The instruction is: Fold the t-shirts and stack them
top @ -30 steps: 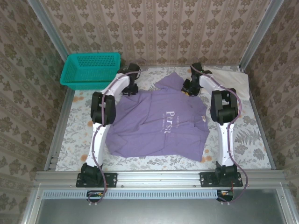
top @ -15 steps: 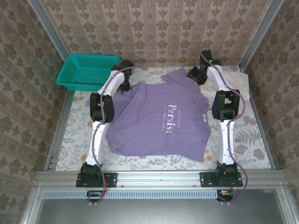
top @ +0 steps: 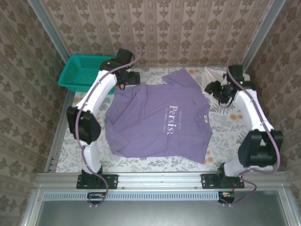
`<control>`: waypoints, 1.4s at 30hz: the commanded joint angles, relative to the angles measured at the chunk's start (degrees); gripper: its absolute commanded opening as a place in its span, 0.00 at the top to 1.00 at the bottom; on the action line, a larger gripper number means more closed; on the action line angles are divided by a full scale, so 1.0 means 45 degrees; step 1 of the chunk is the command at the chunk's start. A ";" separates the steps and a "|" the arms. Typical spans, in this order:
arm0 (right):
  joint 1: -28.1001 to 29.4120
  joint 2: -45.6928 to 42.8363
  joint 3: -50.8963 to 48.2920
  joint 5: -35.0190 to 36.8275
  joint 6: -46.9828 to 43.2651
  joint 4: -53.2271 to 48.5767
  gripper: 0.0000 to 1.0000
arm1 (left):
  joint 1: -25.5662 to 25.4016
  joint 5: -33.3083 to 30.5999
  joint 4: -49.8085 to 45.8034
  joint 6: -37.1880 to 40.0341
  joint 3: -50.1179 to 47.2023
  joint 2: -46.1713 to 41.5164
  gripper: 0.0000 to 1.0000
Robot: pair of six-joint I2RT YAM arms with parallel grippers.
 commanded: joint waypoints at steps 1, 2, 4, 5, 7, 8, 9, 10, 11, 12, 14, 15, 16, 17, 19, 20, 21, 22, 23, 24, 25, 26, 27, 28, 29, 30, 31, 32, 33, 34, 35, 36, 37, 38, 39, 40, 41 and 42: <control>0.0544 -0.1278 -0.3293 -0.0975 -0.0092 -0.1095 0.49 | 0.0074 0.1312 -0.0321 -0.0752 -0.3933 -0.1550 0.21; 0.0704 -0.1758 -0.4152 -0.1098 0.0030 -0.1273 0.50 | 0.0075 0.1560 -0.0345 -0.0981 -0.4912 -0.2086 0.21; 0.1099 -0.2525 -0.5556 -0.1174 0.0317 -0.1442 0.52 | 0.0151 0.2269 -0.0493 -0.1317 -0.6853 -0.3177 0.21; 0.1310 -0.2759 -0.5993 -0.1132 0.0391 -0.1505 0.52 | 0.0181 0.2297 -0.0702 -0.1500 -0.7525 -0.3601 0.22; 0.1686 -0.3055 -0.6635 -0.0864 0.0528 -0.1625 0.53 | 0.0207 0.2392 -0.0965 -0.1898 -0.8856 -0.4415 0.23; 0.1810 -0.3115 -0.6807 -0.0739 0.0547 -0.1628 0.53 | 0.0179 0.2458 -0.0991 -0.2051 -0.9319 -0.4675 0.23; 0.1946 -0.3143 -0.7005 -0.0422 0.0654 -0.1583 0.53 | 0.0106 0.2451 -0.0975 -0.2192 -0.9806 -0.4923 0.23; 0.2030 -0.3141 -0.7106 -0.0225 0.0731 -0.1496 0.54 | 0.0039 0.2430 -0.0941 -0.2321 -1.0201 -0.5080 0.23; 0.2134 -0.3124 -0.7217 -0.0067 0.0835 -0.1349 0.55 | -0.0053 0.2429 -0.0859 -0.2411 -1.0519 -0.5142 0.23; 0.2198 -0.3107 -0.7285 0.0023 0.0933 -0.1206 0.55 | -0.0053 0.2430 -0.0741 -0.2465 -1.0745 -0.5155 0.23; 0.2353 -0.3007 -0.7410 0.0371 0.1062 -0.0829 0.56 | -0.0466 0.2457 -0.0526 -0.2572 -1.1034 -0.5022 0.23; 0.2365 -0.2953 -0.7458 0.0401 0.1065 -0.0561 0.56 | -0.0607 0.2495 -0.0448 -0.2582 -1.1111 -0.4873 0.23; 0.2376 -0.2849 -0.7493 0.0595 0.1026 -0.0386 0.56 | -0.0740 0.2423 -0.0388 -0.2612 -1.1104 -0.4663 0.23; 0.2375 -0.2658 -0.7447 0.0864 0.0939 -0.0292 0.57 | -0.0860 0.2419 -0.0311 -0.2602 -1.1121 -0.4463 0.22; 0.2376 -0.2286 -0.7344 0.0993 0.0774 0.0064 0.57 | -0.1011 0.2415 -0.0202 -0.2610 -1.1095 -0.4148 0.22; 0.2376 -0.2117 -0.7302 0.1167 0.0764 0.0266 0.58 | -0.1085 0.2394 -0.0151 -0.2585 -1.1040 -0.3952 0.22; 0.2376 -0.1986 -0.7280 0.1275 0.0771 0.0391 0.58 | -0.1130 0.2362 -0.0138 -0.2606 -1.1006 -0.3826 0.22; 0.2376 -0.1815 -0.7232 0.1390 0.0716 0.0506 0.58 | -0.1165 0.2315 -0.0116 -0.2614 -1.0970 -0.3732 0.22; 0.2371 -0.1681 -0.7184 0.1549 0.0654 0.0600 0.59 | -0.1194 0.2249 -0.0128 -0.2660 -1.0904 -0.3652 0.22; 0.2376 -0.1575 -0.7180 0.1637 0.0626 0.0693 0.59 | -0.1231 0.2166 -0.0122 -0.2705 -1.0889 -0.3611 0.23; 0.2356 -0.1440 -0.7183 0.1654 0.0607 0.0820 0.59 | -0.1270 0.2066 -0.0068 -0.2729 -1.0906 -0.3577 0.23; 0.2356 -0.1295 -0.7182 0.1662 0.0591 0.0897 0.60 | -0.1328 0.2011 -0.0070 -0.2757 -1.0885 -0.3506 0.24; 0.2356 -0.1207 -0.7179 0.1654 0.0587 0.0958 0.60 | -0.1382 0.1976 -0.0048 -0.2768 -1.0857 -0.3443 0.24; 0.2356 -0.1118 -0.7217 0.1555 0.0582 0.1079 0.61 | -0.1460 0.1893 -0.0064 -0.2750 -1.0858 -0.3348 0.24; 0.2356 -0.1064 -0.7267 0.1424 0.0606 0.1217 0.61 | -0.1514 0.1819 -0.0089 -0.2751 -1.0884 -0.3277 0.25; 0.2373 -0.1051 -0.7250 0.1371 0.0587 0.1303 0.62 | -0.1578 0.1763 -0.0077 -0.2730 -1.0907 -0.3202 0.25; 0.2371 -0.1051 -0.7260 0.1371 0.0572 0.1304 0.63 | -0.1632 0.1747 -0.0082 -0.2729 -1.0940 -0.3156 0.26; 0.2375 -0.0743 -0.7260 0.1361 0.0531 0.1334 0.65 | -0.1680 0.1755 -0.0052 -0.2728 -1.1002 -0.3127 0.28; 0.2376 -0.0648 -0.7278 0.1334 0.0499 0.1379 0.66 | -0.1720 0.1729 -0.0040 -0.2712 -1.1042 -0.3098 0.29; 0.2366 -0.0594 -0.7289 0.1261 0.0472 0.1416 0.68 | -0.1775 0.1661 -0.0062 -0.2709 -1.1067 -0.3054 0.32; 0.2376 -0.0537 -0.7301 0.1191 0.0451 0.1447 0.69 | -0.1816 0.1545 -0.0113 -0.2666 -1.1100 -0.3006 0.34; 0.2375 -0.0461 -0.7336 0.1128 0.0431 0.1468 0.71 | -0.1875 0.1330 -0.0226 -0.2652 -1.1094 -0.2971 0.35; 0.2395 -0.0412 -0.7380 0.1080 0.0430 0.1497 0.72 | -0.1916 0.1141 -0.0300 -0.2614 -1.1114 -0.2960 0.36; 0.2392 -0.0377 -0.7407 0.1061 0.0430 0.1508 0.72 | -0.1949 0.1040 -0.0329 -0.2569 -1.1161 -0.2965 0.36; 0.2395 -0.0377 -0.7462 0.1058 0.0431 0.1521 0.74 | -0.1973 0.0972 -0.0350 -0.2559 -1.1235 -0.2989 0.36; 0.2395 -0.0399 -0.7503 0.1058 0.0415 0.1543 0.76 | -0.1993 0.0945 -0.0366 -0.2535 -1.1294 -0.3021 0.36; 0.2395 -0.0454 -0.7533 0.1058 0.0412 0.1558 0.78 | -0.2014 0.0916 -0.0387 -0.2500 -1.1336 -0.3026 0.36; 0.2395 -0.0475 -0.7570 0.1058 0.0392 0.1539 0.80 | -0.2034 0.0889 -0.0426 -0.2481 -1.1380 -0.3044 0.36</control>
